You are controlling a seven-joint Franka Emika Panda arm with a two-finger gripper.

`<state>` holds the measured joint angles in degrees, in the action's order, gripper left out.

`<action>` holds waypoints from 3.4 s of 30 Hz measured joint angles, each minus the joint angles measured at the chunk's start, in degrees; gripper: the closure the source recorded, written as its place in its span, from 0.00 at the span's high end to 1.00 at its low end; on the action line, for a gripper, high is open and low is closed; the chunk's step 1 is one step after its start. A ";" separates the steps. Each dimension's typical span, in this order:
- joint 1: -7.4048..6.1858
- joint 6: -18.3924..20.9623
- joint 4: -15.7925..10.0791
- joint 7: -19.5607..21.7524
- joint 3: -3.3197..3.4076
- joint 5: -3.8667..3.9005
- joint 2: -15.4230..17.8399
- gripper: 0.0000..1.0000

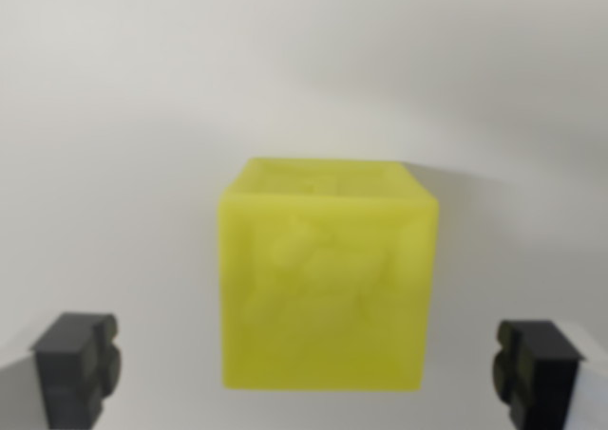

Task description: Pick yellow cube

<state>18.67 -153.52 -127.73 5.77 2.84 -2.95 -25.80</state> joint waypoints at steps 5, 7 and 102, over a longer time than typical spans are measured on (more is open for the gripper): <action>0.32 -0.99 0.22 -0.70 -0.02 -0.15 -1.24 1.00; 0.08 -1.62 0.18 -0.61 -0.03 -0.25 -1.82 1.00; 0.66 12.63 -0.43 0.32 0.02 1.89 12.93 0.00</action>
<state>19.33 -140.89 -128.17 6.09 2.86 -1.06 -12.87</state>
